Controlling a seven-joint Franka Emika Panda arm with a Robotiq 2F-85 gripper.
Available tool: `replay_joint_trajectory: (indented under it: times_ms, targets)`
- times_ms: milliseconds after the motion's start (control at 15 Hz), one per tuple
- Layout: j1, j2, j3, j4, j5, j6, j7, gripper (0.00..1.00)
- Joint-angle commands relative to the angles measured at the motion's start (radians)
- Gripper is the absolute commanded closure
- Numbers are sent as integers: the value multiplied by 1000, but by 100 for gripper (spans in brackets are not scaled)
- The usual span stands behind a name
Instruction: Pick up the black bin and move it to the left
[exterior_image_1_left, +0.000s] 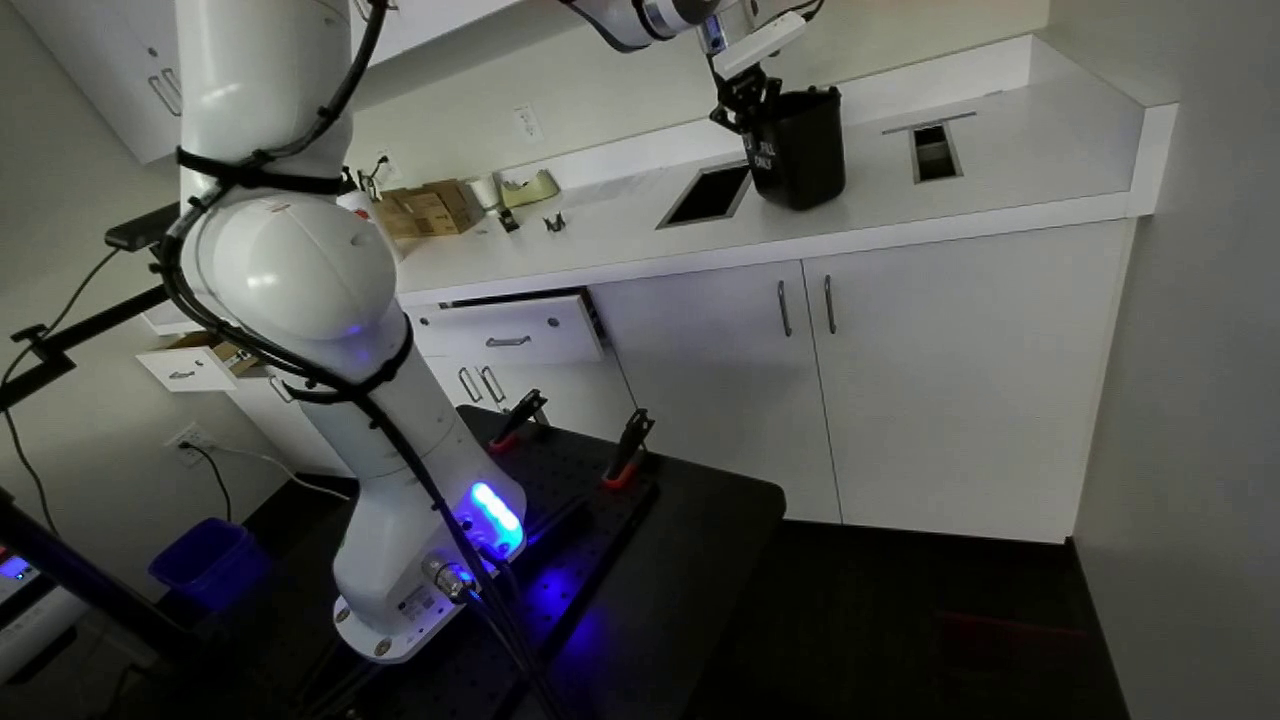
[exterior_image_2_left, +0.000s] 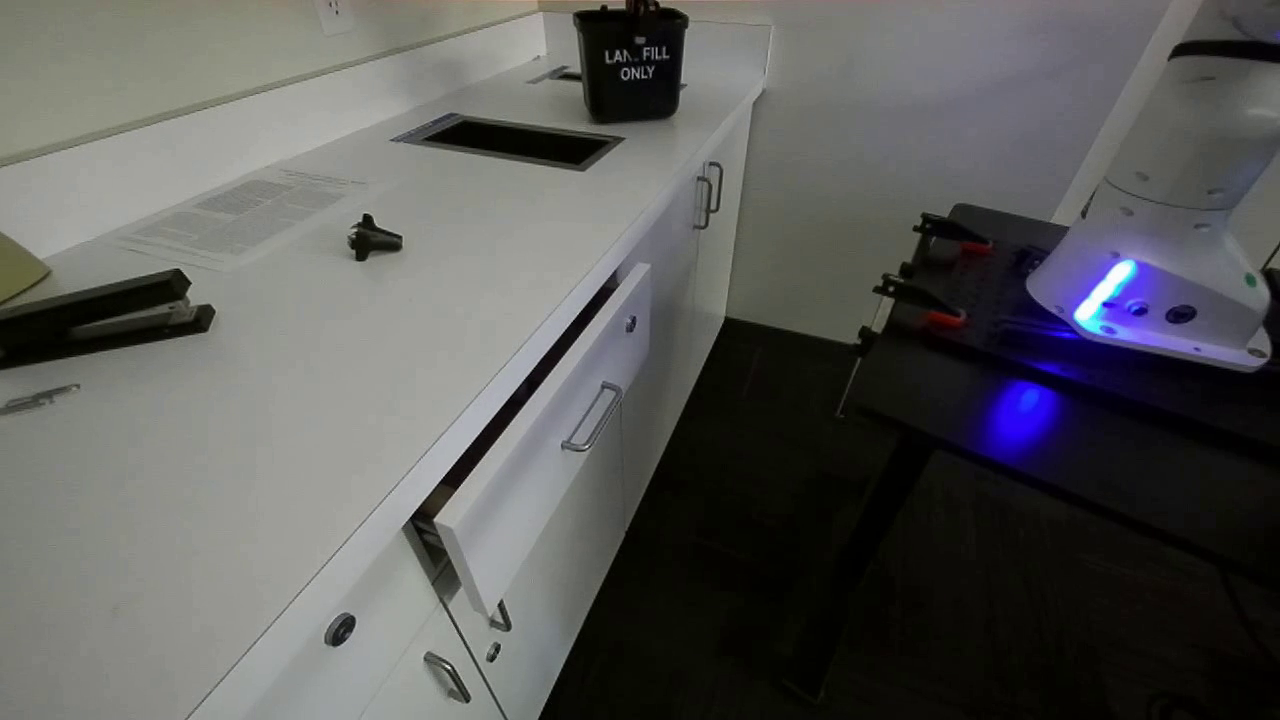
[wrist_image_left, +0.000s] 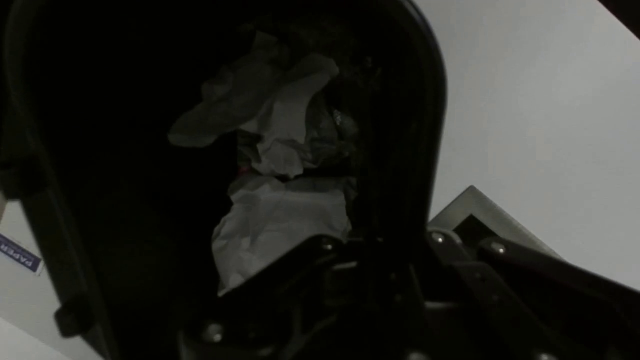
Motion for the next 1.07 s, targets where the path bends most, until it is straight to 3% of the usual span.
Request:
replay_joint_trajectory:
  times_ms: [0,400,1000]
  targets:
    - [-8,-73,20,-31,-51,-74,3,99]
    - [10,-278,68,-150,-133,-216,-185,99]
    - [127,-490,170,-283,-37,-237,-526,99]
